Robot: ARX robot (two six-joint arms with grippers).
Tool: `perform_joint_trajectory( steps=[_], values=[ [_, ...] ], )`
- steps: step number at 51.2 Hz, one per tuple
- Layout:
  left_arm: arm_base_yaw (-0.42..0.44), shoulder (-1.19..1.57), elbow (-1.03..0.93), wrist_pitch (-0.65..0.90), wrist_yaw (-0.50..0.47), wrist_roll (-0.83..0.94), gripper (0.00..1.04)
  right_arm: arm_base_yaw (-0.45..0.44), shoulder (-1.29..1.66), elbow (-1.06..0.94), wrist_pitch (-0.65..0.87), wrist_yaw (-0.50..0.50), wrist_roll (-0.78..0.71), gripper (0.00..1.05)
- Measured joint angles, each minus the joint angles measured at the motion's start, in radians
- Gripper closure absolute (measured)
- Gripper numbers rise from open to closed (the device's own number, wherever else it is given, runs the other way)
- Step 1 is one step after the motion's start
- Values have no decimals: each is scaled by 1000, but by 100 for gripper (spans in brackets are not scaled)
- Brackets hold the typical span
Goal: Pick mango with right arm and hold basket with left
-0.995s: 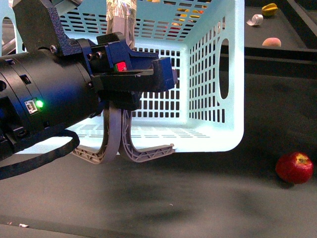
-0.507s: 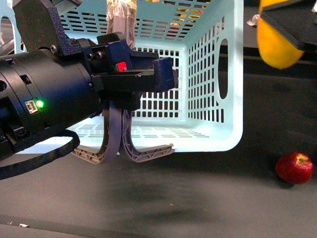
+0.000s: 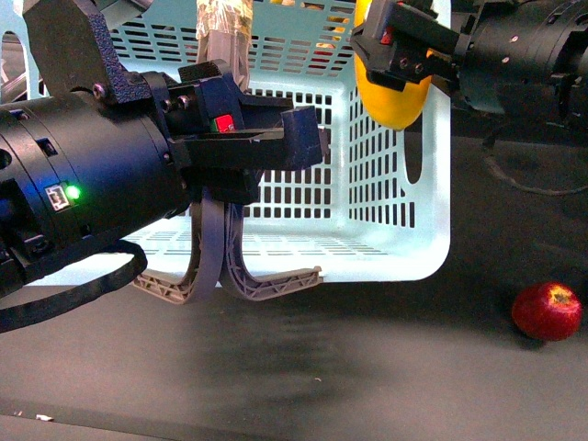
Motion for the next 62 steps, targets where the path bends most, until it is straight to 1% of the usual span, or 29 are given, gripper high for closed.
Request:
perform_joint_trajectory(
  steps=[1,3,4,7,9,11,22,28,38,44,50,58,62],
  values=[
    [0,0,0,0,0,0,99,1,2,0,1,3,1,31],
    [0,0,0,0,0,0,99,4,6,1,5,13,6,23],
    [0,0,0,0,0,0,99,6,6,1,10,18,8,18],
    [0,0,0,0,0,0,99,6,2,1,26,29,19,7],
    [0,0,0,0,0,0,99,5,-3,0,31,30,24,7],
    [0,0,-2,-2,10,4,99,5,-21,-10,39,46,21,9],
    [0,0,-8,-7,-2,-10,99,-16,-182,-106,42,129,10,8],
    [1,0,-7,-7,-6,-3,99,-50,-306,-179,36,161,10,8],
    [1,0,-7,-7,-3,-4,99,-137,-573,-343,-17,189,0,8],
    [0,0,-7,-7,5,-5,100,-189,-731,-435,-82,199,-7,8],
    [0,0,-7,-7,6,-5,99,-219,-872,-494,-153,220,-18,8],
    [0,0,-7,-7,2,-4,99,-232,-1043,-555,-258,262,-25,8],
    [0,0,-7,-7,-2,-5,100,-225,-1135,-586,-349,314,-39,8]
  ],
)
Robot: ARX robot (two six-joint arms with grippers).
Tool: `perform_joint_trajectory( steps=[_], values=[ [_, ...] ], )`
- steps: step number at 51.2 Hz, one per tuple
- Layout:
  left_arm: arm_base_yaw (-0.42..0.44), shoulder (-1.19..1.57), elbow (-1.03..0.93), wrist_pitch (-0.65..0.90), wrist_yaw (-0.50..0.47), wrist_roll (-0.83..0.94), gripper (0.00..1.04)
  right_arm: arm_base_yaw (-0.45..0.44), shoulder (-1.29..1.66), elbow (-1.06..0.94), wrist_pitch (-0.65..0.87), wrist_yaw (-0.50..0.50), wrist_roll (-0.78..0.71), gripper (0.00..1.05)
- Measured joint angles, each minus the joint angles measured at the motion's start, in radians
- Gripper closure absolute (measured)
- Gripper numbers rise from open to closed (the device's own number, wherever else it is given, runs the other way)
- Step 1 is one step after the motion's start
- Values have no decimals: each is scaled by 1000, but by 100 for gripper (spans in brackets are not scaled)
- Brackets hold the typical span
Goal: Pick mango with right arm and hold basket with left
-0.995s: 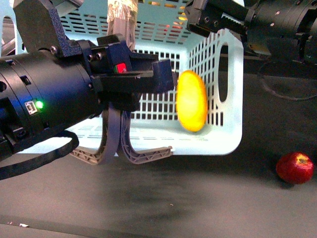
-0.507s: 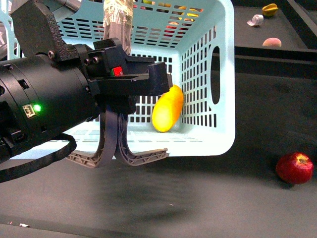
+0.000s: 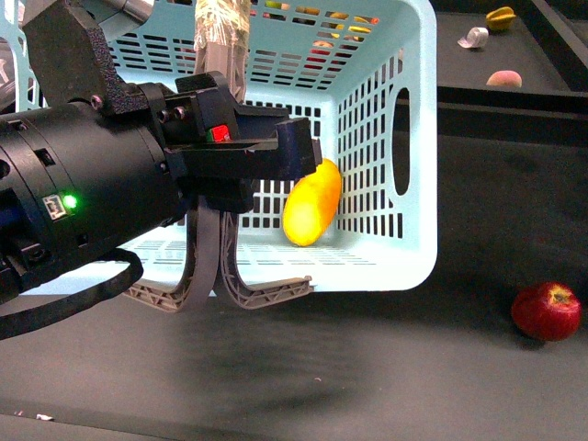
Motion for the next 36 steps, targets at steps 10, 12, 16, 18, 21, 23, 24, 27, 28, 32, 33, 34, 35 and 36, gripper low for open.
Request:
perform_joint_trajectory(
  steps=[10,12,16,18,21,23,24,27,28,32,33,34,35,36],
  values=[
    [1,0,0,0,0,0,100,5,-35,-11,-32,14,-5,8],
    [1,0,0,0,1,0,99,5,-35,-11,-32,14,-5,8],
    [1,0,0,0,2,0,100,5,-35,-11,-33,14,-5,8],
    [1,0,0,0,3,0,100,5,-35,-11,-33,14,-5,8],
    [1,0,0,0,5,0,99,5,-35,-11,-33,14,-5,8],
    [0,0,0,0,5,0,99,5,-35,-11,-33,14,-5,8],
    [0,0,0,0,5,0,100,5,-35,-11,-33,14,-6,8],
    [0,0,0,0,5,0,99,2,-36,-23,9,-2,-69,14],
    [0,0,0,0,5,0,100,-2,-41,-31,23,-8,-104,18],
    [1,0,0,0,4,0,99,-13,-70,-51,26,-25,-217,30],
    [1,0,0,0,4,0,100,-15,-75,-55,25,-28,-229,32],
    [1,0,0,0,3,0,100,-19,-85,-61,22,-32,-244,35],
    [1,0,0,0,3,0,99,-23,-95,-67,17,-35,-261,39],
    [1,0,0,0,3,0,99,-25,-100,-70,14,-36,-269,41]
  ],
)
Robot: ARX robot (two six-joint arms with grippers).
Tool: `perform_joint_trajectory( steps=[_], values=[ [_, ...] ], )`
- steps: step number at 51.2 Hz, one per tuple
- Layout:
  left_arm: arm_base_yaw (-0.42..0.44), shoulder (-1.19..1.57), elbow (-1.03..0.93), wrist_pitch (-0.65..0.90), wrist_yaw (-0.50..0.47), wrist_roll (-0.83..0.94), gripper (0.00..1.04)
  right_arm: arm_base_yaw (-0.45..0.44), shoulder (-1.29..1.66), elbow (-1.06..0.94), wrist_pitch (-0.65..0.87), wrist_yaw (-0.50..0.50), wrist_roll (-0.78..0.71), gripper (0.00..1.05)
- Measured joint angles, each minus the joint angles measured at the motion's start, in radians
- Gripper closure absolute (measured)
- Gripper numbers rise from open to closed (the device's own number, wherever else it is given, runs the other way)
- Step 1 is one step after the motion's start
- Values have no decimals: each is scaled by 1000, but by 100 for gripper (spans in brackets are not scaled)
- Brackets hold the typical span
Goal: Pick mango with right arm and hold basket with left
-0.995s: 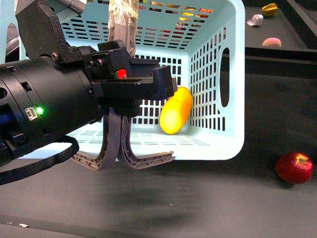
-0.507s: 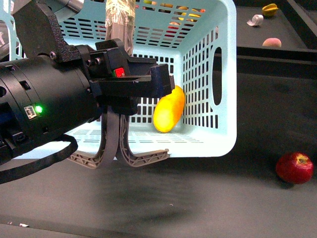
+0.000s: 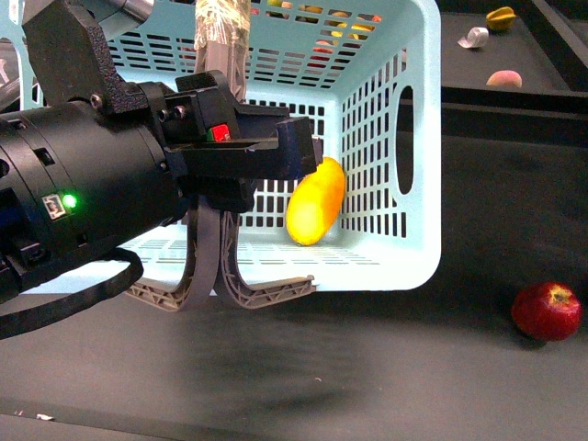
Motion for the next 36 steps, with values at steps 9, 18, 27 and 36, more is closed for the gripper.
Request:
perform_joint_trajectory(
  steps=[9,18,27,36],
  values=[
    [0,0,0,0,0,0,100,-98,-85,-32,-51,-91,-56,71],
    [0,0,0,0,1,0,100,-101,-179,-58,-116,-97,-72,103],
    [0,0,0,0,1,0,100,-101,-237,-97,-128,-97,-73,103],
    [0,0,0,0,0,0,100,-101,-296,-97,-183,-97,-73,103]
  ],
)
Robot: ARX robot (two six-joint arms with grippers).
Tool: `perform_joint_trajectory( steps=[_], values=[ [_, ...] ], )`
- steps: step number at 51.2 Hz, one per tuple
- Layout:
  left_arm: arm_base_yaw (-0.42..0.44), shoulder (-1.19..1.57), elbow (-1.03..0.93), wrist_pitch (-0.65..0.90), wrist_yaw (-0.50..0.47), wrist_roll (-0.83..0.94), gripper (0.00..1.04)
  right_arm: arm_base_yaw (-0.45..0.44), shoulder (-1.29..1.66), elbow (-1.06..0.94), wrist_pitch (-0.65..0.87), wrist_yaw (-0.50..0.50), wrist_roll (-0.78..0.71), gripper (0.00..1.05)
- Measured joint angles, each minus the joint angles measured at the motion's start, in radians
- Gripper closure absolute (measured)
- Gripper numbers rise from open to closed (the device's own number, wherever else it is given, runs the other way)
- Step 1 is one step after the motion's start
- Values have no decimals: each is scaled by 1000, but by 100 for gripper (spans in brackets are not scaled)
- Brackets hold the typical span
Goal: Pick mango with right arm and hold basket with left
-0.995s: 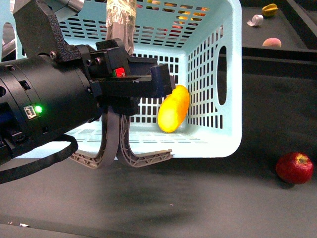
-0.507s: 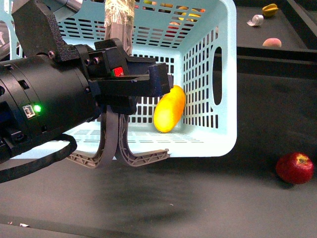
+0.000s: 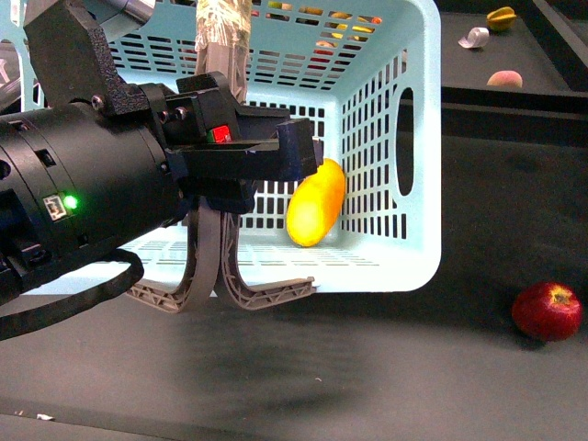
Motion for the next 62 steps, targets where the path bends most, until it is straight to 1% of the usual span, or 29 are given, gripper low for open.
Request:
perform_joint_trajectory(
  steps=[26,29,30,32,60,61,62],
  values=[
    [0,0,0,0,1,0,100,0,-143,0,-143,0,0,103],
    [0,0,0,0,1,0,100,0,-200,2,-219,-1,0,103],
    [0,0,0,0,1,0,100,0,-242,1,-276,-3,0,103],
    [0,0,0,0,1,1,100,0,-282,1,-312,-3,0,103],
    [0,0,0,0,0,0,100,0,-312,1,-319,-3,-1,103],
    [0,0,0,0,0,0,100,0,-312,1,-320,-3,-2,102],
    [0,0,0,0,0,0,100,0,-312,1,-319,-3,-2,97]
  ],
)
